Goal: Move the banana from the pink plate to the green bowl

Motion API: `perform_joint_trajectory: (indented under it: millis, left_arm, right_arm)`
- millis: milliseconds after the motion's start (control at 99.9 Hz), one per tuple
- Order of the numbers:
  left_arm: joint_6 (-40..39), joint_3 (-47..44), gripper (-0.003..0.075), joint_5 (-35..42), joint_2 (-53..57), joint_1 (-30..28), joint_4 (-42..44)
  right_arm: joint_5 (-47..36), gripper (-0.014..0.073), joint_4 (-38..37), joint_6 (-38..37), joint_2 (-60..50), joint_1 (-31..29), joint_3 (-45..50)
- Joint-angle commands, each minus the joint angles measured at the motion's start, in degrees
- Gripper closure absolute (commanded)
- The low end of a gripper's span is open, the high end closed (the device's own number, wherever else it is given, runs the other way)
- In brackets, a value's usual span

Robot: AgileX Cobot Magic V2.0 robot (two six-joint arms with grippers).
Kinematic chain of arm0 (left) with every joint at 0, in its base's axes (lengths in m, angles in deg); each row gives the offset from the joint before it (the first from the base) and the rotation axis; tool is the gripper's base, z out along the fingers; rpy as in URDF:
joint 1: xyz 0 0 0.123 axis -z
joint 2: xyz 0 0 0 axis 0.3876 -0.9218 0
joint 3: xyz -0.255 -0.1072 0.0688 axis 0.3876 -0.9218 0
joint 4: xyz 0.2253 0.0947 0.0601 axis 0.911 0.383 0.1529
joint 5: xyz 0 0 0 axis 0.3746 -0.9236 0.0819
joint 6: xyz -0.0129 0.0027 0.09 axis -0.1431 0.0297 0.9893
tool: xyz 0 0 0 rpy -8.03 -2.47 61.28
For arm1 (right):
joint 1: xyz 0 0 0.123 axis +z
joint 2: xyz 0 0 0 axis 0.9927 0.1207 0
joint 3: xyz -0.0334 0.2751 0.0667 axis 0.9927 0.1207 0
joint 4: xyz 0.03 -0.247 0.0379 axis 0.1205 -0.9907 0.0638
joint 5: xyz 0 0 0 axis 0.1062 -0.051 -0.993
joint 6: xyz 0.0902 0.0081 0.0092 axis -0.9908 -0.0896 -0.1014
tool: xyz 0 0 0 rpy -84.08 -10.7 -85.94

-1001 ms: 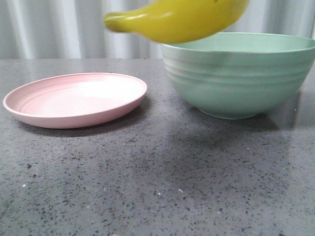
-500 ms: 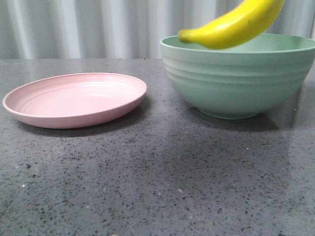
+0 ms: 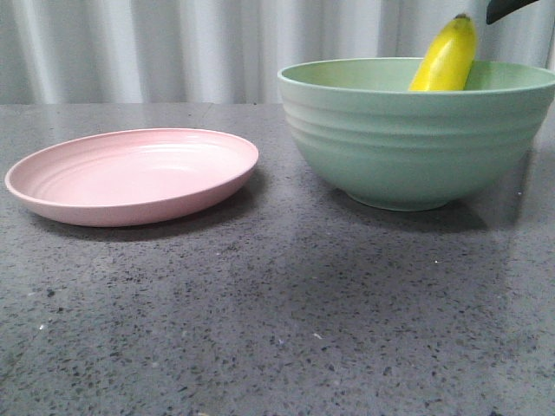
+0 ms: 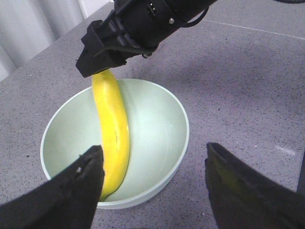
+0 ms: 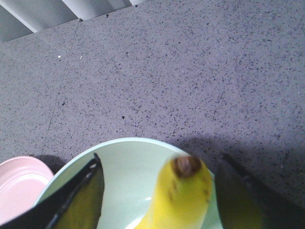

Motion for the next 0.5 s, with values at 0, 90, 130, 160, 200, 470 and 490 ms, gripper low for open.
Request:
perform_joint_trajectory:
  millis: [0, 90, 130, 160, 200, 470, 490]
  left_arm:
    - [-0.17, 2.00, 0.0291, 4.08, 1.50, 0.01, -0.74]
    - [-0.67, 2.00, 0.0324, 3.81, 2.01, 0.01, -0.74]
    - [-0.70, 1.88, 0.0368, 3.81, 2.47, 0.01, -0.74]
    - [-0.70, 1.62, 0.0408, 3.81, 2.84, 0.01, -0.74]
    - [-0.70, 1.25, 0.0479, 3.94, 3.37, 0.01, -0.49]
    - [-0.70, -5.84, 0.0741, 9.04, 8.90, 0.01, 1.55]
    - [-0.81, -6.63, 0.0741, 9.96, 9.47, 0.01, 1.55]
  right_arm:
    - [-2.70, 0.0175, -0.17, 0.82, -2.46, -0.22, -2.19]
    - [-1.46, 0.0239, -1.76, 0.82, -4.18, -0.22, -2.19]
    - [-1.04, 0.0312, -2.41, 0.82, -5.23, -0.22, -2.19]
    - [-0.55, 0.0371, -2.85, 0.82, -5.98, -0.22, -2.19]
    - [-0.01, 0.0470, -3.72, 0.82, -7.24, -0.22, -2.19]
    - [4.30, 0.0656, -7.13, 4.07, -15.52, -0.22, -1.82]
    - [4.30, 0.0656, -7.13, 4.34, -15.99, -0.22, -1.49]
